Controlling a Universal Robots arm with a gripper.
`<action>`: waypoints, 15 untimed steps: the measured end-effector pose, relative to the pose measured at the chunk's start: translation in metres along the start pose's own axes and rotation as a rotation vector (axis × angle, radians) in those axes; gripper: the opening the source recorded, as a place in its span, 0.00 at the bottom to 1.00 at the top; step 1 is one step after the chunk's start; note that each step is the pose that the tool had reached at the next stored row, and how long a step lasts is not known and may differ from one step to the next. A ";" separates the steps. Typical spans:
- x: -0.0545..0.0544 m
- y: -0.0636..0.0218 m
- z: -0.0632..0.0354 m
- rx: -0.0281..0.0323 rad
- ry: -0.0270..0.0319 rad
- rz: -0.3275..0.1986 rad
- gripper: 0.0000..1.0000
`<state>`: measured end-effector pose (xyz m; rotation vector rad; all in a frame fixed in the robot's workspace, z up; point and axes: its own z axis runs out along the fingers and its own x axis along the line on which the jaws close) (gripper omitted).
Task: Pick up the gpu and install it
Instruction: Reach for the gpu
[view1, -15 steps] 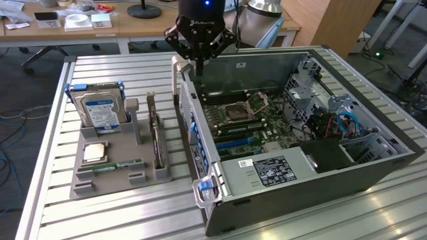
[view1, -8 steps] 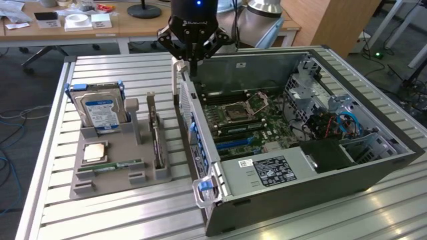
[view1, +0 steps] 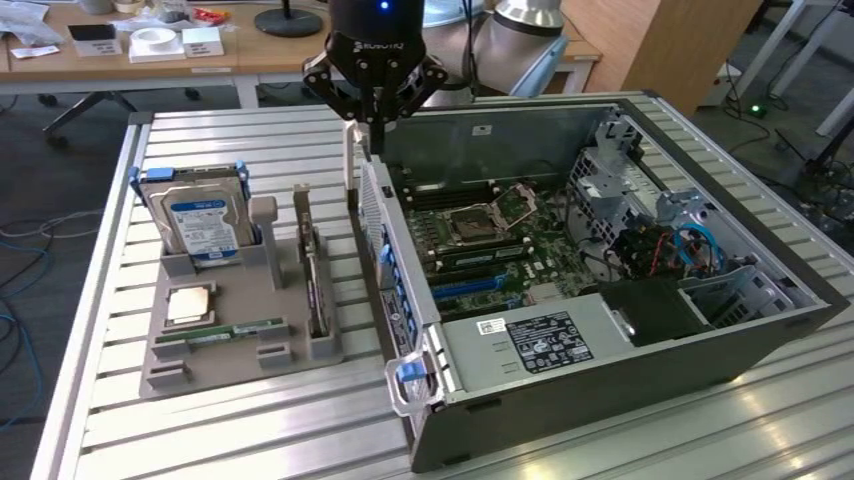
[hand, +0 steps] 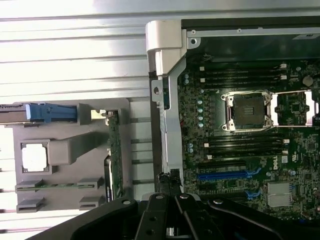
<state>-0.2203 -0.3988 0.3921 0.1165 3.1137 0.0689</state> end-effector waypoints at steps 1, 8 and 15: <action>0.001 -0.0001 0.0000 0.0000 0.0000 0.000 0.11; 0.010 -0.0008 -0.0001 0.0000 0.0000 0.000 0.11; 0.018 -0.0013 -0.0001 0.0000 0.0000 0.000 0.11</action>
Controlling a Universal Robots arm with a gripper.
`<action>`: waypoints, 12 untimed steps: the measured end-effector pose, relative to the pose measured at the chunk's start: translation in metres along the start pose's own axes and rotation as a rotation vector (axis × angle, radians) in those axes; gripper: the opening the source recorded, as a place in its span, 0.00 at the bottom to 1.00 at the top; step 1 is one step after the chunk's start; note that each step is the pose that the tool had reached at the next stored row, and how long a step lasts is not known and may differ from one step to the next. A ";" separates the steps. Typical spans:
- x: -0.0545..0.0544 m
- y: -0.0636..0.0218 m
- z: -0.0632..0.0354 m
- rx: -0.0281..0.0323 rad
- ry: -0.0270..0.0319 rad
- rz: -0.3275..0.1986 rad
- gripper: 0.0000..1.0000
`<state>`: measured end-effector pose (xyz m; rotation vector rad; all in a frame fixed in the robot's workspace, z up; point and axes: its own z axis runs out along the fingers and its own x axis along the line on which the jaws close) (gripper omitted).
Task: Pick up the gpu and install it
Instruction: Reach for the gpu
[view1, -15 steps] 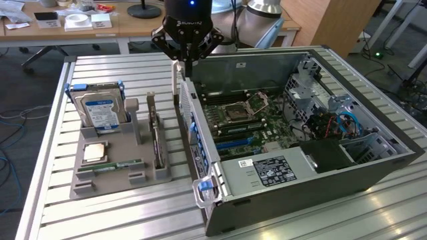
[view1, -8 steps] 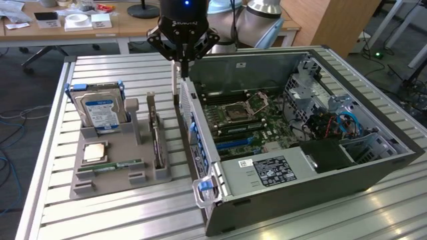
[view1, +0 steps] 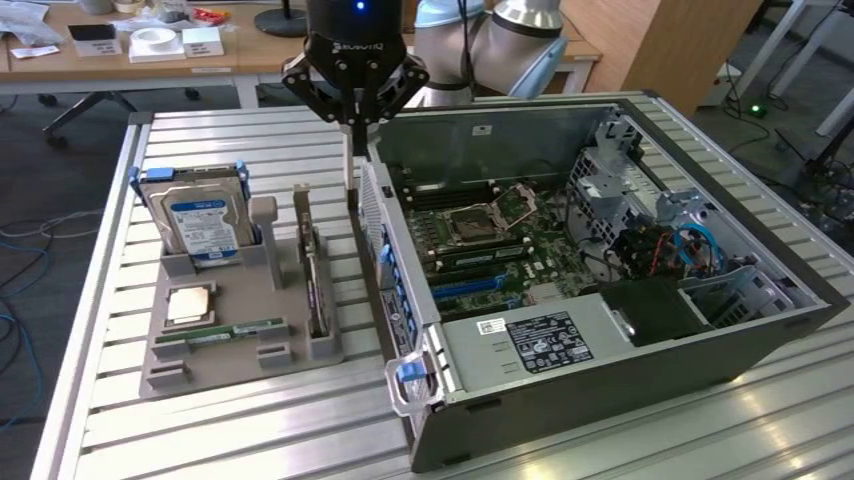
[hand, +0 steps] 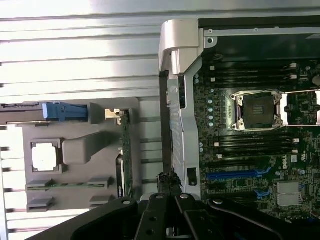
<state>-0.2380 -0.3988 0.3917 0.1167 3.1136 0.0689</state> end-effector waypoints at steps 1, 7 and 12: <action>0.001 -0.0001 0.0000 0.0000 0.0000 0.000 0.11; 0.009 -0.0007 0.0000 0.0000 0.0000 0.000 0.11; 0.015 -0.0011 0.0000 0.0001 0.0000 0.000 0.11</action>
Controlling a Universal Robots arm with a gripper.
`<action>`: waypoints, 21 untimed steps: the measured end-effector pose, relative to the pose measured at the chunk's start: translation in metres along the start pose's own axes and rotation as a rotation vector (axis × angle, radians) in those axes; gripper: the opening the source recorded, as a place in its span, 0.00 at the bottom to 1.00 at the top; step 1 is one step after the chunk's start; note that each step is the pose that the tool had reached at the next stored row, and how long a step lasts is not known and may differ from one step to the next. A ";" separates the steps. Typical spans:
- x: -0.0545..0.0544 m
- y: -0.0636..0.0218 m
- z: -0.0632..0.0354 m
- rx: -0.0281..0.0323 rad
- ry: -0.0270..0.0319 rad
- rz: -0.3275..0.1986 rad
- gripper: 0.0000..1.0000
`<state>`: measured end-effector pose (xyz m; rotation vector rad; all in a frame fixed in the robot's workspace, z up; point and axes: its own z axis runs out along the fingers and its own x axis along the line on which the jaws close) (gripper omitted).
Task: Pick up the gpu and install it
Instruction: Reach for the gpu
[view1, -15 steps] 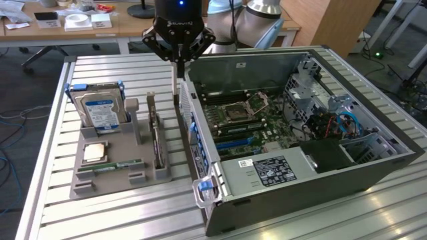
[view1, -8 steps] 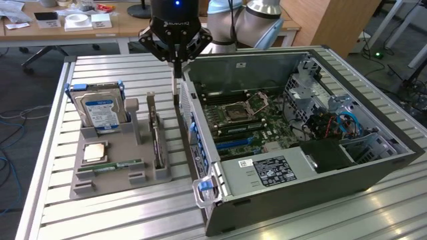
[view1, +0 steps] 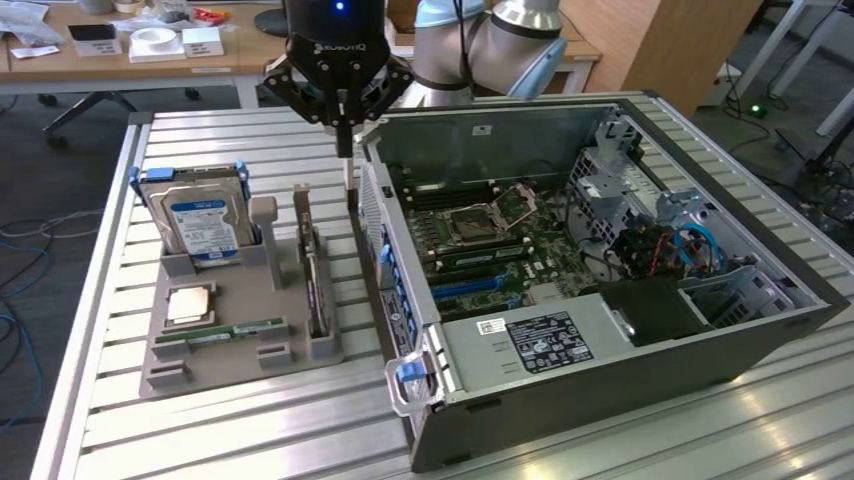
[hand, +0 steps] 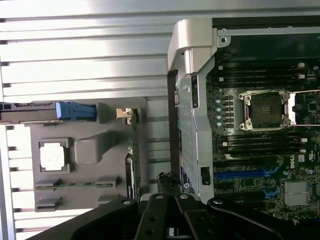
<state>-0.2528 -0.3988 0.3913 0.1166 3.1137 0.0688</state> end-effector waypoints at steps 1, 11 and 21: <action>0.001 -0.0001 0.0000 -0.0001 0.0000 0.000 0.11; 0.012 -0.0010 0.0004 -0.0001 -0.0001 0.000 0.11; 0.026 -0.0021 0.0011 0.0000 -0.0001 0.000 0.11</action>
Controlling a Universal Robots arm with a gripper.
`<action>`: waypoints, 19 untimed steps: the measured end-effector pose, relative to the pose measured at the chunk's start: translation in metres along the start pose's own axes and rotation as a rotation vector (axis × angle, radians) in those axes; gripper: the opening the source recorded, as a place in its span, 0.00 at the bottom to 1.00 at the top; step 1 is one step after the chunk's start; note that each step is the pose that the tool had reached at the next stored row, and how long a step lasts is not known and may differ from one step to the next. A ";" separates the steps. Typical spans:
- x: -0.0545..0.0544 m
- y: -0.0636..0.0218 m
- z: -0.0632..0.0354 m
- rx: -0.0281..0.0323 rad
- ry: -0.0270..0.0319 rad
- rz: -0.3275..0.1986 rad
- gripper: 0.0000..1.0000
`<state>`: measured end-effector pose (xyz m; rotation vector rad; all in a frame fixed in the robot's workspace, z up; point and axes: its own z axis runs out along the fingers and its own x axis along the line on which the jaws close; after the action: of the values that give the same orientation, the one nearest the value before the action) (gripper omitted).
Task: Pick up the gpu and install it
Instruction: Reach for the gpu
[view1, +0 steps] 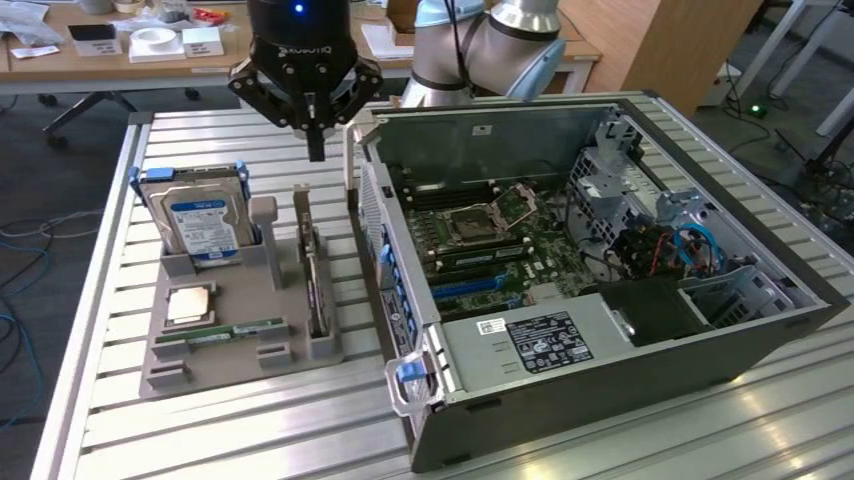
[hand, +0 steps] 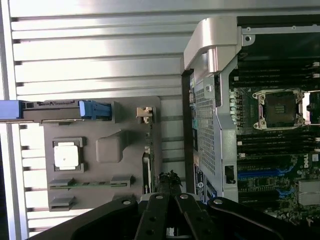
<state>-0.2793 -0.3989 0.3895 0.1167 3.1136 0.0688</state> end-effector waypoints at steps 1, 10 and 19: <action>0.002 -0.0001 0.0001 0.0000 0.0000 0.000 0.11; 0.014 -0.0011 0.0008 0.0000 0.0001 0.000 0.11; 0.025 -0.0020 0.0015 -0.0001 0.0000 0.000 0.11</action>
<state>-0.3047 -0.3989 0.3874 0.1165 3.1136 0.0690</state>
